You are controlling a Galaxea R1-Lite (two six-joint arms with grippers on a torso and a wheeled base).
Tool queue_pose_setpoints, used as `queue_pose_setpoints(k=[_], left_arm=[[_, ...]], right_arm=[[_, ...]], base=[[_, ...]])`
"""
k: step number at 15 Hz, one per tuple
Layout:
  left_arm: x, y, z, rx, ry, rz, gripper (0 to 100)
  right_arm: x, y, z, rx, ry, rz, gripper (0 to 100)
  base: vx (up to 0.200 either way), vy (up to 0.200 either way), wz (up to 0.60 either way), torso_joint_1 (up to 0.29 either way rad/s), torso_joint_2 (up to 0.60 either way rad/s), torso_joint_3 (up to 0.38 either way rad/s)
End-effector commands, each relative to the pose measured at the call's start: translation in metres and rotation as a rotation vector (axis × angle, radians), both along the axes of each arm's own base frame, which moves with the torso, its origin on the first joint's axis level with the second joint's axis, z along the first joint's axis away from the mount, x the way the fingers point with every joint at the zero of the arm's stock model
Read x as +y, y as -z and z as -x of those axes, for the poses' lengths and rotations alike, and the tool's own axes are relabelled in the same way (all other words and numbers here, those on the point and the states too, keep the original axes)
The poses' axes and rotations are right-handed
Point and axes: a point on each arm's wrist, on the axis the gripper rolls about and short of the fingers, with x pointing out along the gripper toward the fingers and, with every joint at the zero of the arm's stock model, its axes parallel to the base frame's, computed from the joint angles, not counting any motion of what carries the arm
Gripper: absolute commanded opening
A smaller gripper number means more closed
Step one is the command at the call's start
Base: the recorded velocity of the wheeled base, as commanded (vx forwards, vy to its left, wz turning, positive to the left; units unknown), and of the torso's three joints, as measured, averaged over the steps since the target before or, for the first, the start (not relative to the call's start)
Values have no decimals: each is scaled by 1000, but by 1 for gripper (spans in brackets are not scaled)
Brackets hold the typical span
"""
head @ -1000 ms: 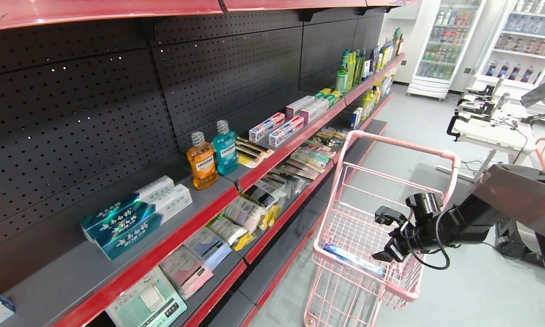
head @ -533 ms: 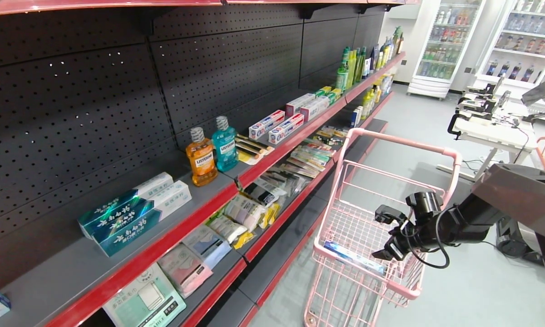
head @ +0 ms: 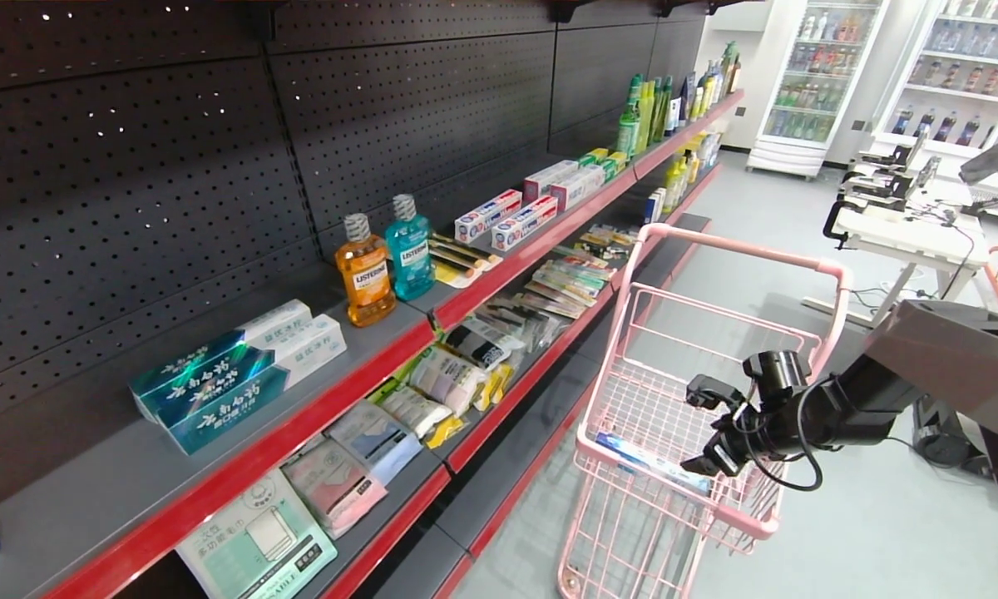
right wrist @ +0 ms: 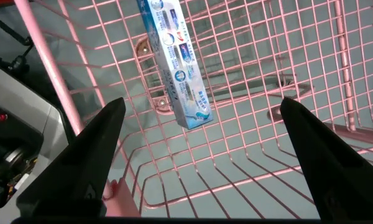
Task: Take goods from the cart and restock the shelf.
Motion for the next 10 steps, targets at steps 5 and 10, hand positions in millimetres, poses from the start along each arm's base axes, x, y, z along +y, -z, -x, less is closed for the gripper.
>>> queue_pose_setpoints(k=[5, 10], left_arm=[[0, 0, 0, 0, -1, -1, 100], [0, 0, 0, 1, -1, -1, 100]], right_arm=[[-1, -1, -1, -4, 2, 0, 100], [-3, -2, -2, -9, 7, 1, 100]], base=[[0, 0, 0, -157, 338, 184], [0, 0, 0, -87, 196, 103]])
